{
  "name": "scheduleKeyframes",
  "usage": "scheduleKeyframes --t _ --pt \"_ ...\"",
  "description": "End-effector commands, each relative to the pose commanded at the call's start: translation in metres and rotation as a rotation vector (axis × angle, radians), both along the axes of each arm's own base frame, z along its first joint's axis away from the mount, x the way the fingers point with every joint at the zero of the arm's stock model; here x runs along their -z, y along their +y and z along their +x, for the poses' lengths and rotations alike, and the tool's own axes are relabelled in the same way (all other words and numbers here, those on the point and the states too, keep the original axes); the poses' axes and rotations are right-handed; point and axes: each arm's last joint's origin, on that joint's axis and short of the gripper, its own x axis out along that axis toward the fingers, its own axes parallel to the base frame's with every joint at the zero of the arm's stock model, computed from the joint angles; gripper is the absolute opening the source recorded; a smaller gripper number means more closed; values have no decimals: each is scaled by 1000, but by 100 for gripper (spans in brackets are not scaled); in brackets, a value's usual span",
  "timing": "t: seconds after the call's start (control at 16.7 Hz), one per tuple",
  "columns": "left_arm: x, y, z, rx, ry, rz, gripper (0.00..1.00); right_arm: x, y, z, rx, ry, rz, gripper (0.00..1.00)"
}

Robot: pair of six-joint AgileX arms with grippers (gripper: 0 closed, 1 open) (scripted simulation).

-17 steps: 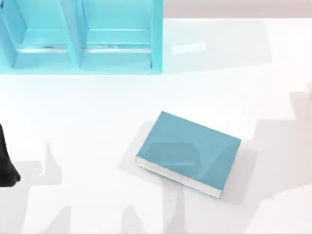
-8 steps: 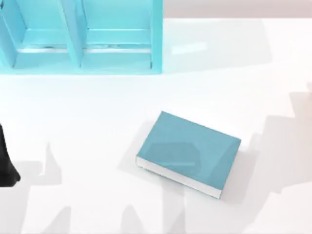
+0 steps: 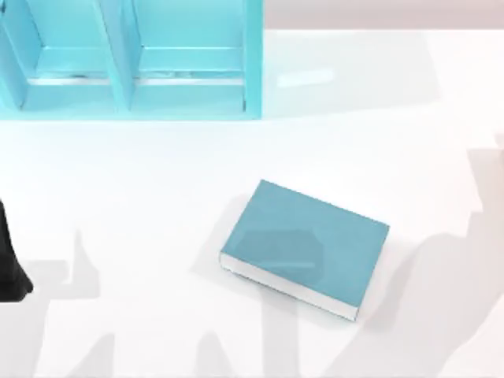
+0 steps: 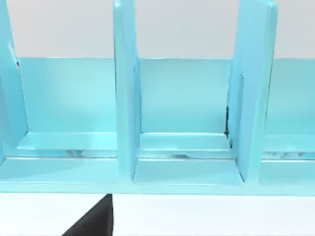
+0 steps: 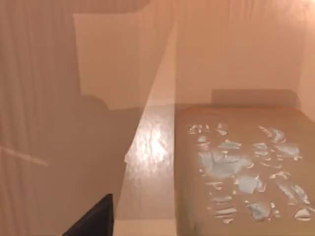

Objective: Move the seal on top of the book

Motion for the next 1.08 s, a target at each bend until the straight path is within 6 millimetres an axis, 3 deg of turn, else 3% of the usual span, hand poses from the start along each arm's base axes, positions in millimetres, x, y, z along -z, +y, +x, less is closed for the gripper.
scheduleKeyframes --t 0.18,0.42,1.08 --pt "0 0 0 0 0 0 100 19 1 -3 0 9 4 100" --pt "0 0 0 0 0 0 100 20 1 -3 0 9 4 100" --pt "0 0 0 0 0 0 100 20 1 -3 0 9 4 17"
